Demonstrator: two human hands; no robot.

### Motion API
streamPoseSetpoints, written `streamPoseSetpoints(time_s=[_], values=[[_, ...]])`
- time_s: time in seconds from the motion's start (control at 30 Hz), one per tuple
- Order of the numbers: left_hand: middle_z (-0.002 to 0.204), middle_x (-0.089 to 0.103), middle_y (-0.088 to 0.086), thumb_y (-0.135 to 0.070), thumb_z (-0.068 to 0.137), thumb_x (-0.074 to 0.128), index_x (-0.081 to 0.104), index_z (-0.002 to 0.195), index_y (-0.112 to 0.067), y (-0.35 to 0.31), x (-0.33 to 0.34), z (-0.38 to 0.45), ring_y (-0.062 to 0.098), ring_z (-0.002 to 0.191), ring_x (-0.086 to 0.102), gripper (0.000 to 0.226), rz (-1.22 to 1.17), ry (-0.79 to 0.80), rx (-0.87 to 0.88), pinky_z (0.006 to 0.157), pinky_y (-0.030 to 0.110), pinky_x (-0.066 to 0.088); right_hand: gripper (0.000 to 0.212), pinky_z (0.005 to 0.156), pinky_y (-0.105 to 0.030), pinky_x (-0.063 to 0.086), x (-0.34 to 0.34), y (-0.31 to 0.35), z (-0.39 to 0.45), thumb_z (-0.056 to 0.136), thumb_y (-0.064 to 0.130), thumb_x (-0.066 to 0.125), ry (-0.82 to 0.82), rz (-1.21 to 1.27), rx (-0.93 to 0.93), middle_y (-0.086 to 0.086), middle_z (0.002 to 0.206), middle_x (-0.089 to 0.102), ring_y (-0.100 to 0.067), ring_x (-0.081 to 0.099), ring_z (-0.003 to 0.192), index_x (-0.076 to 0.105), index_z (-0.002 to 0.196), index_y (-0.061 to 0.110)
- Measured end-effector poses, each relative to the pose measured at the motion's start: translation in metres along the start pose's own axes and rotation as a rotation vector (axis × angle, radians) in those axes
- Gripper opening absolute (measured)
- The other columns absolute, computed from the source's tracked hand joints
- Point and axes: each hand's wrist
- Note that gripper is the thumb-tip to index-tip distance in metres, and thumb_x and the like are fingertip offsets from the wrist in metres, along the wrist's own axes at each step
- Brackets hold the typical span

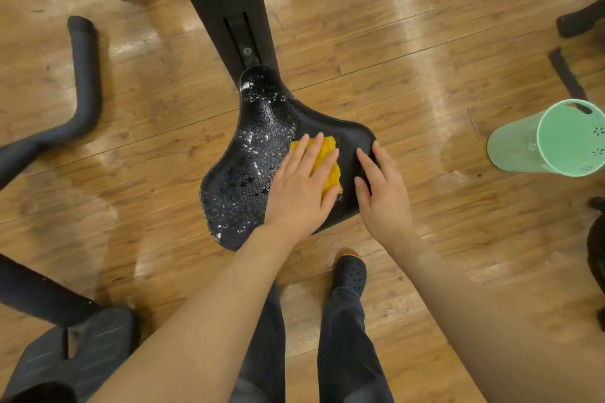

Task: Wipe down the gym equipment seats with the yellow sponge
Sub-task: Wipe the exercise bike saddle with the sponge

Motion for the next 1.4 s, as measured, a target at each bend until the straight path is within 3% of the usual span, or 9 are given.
streamPoseSetpoints(time_s=[0.13, 0.2, 0.33, 0.47, 0.7, 0.93, 1.2, 1.4], values=[[0.156, 0.026, 0.007, -0.04, 0.094, 0.04, 0.04, 0.143, -0.019, 0.01, 0.016, -0.057, 0.026, 0.146, 0.018, 0.054, 0.01, -0.04, 0.012, 0.117, 0.044, 0.025, 0.046, 0.114, -0.039, 0.027, -0.001, -0.002, 0.0, 0.096, 0.024, 0.045, 0.013, 0.023, -0.007, -0.01, 0.153, 0.029, -0.025, 0.025, 0.142, 0.042, 0.142, 0.017], [0.155, 0.029, 0.007, -0.039, 0.094, 0.04, 0.04, 0.142, -0.02, 0.01, 0.021, -0.068, 0.027, 0.145, 0.021, 0.052, 0.025, -0.053, -0.042, 0.115, 0.044, 0.028, 0.046, 0.114, -0.04, 0.027, -0.001, -0.003, 0.0, 0.096, 0.024, 0.046, 0.029, 0.028, -0.008, -0.009, 0.154, 0.028, -0.025, 0.024, 0.143, 0.042, 0.142, 0.017], [0.156, 0.026, 0.007, -0.037, 0.093, 0.046, 0.038, 0.144, -0.022, -0.005, 0.017, -0.034, 0.029, 0.146, 0.019, 0.054, 0.06, -0.046, -0.049, 0.117, 0.043, 0.022, 0.046, 0.112, -0.043, 0.031, -0.002, -0.007, 0.001, 0.097, 0.026, 0.046, 0.034, 0.022, -0.028, -0.008, 0.154, 0.028, -0.024, 0.025, 0.143, 0.041, 0.142, 0.019], [0.156, 0.026, 0.007, -0.04, 0.096, 0.034, 0.037, 0.145, -0.021, -0.009, 0.013, -0.001, 0.029, 0.146, 0.019, 0.053, 0.147, -0.018, 0.041, 0.117, 0.042, 0.019, 0.047, 0.113, -0.04, 0.03, -0.003, -0.008, 0.0, 0.097, 0.023, 0.049, 0.021, 0.01, -0.032, -0.006, 0.155, 0.028, -0.021, 0.023, 0.143, 0.041, 0.143, 0.021], [0.152, 0.034, 0.008, -0.031, 0.094, 0.044, 0.046, 0.139, -0.017, 0.044, 0.023, -0.079, 0.03, 0.144, 0.024, 0.048, 0.131, -0.073, 0.211, 0.114, 0.047, 0.029, 0.046, 0.112, -0.036, 0.028, -0.003, -0.011, 0.0, 0.097, 0.028, 0.047, 0.011, 0.025, -0.05, -0.007, 0.154, 0.03, -0.022, 0.025, 0.142, 0.042, 0.142, 0.021], [0.152, 0.036, 0.007, -0.033, 0.094, 0.041, 0.048, 0.138, -0.016, 0.014, 0.018, -0.025, 0.031, 0.143, 0.027, 0.047, 0.112, -0.057, 0.301, 0.117, 0.046, 0.024, 0.046, 0.112, -0.039, 0.031, -0.002, -0.014, 0.002, 0.096, 0.027, 0.048, 0.008, 0.018, -0.065, -0.009, 0.153, 0.031, -0.024, 0.027, 0.142, 0.043, 0.141, 0.019], [0.148, 0.042, 0.005, -0.029, 0.096, 0.046, 0.044, 0.136, -0.018, 0.077, 0.015, -0.083, 0.03, 0.141, 0.031, 0.041, 0.127, -0.047, 0.494, 0.112, 0.047, 0.03, 0.046, 0.113, -0.038, 0.03, -0.008, -0.008, 0.001, 0.096, 0.026, 0.05, 0.039, 0.038, -0.033, -0.006, 0.154, 0.029, -0.021, 0.024, 0.143, 0.043, 0.141, 0.021], [0.145, 0.046, 0.004, -0.029, 0.095, 0.048, 0.056, 0.13, -0.015, 0.044, 0.013, -0.052, 0.031, 0.138, 0.037, 0.038, 0.137, -0.059, 0.5, 0.112, 0.046, 0.033, 0.046, 0.112, -0.039, 0.031, -0.007, -0.009, 0.002, 0.096, 0.026, 0.049, 0.031, 0.044, -0.057, -0.01, 0.153, 0.031, -0.023, 0.027, 0.142, 0.044, 0.141, 0.018]])
Point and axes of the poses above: each hand's wrist, its own z-axis towards the middle knuckle, its own x-axis out of the palm, y = z × x
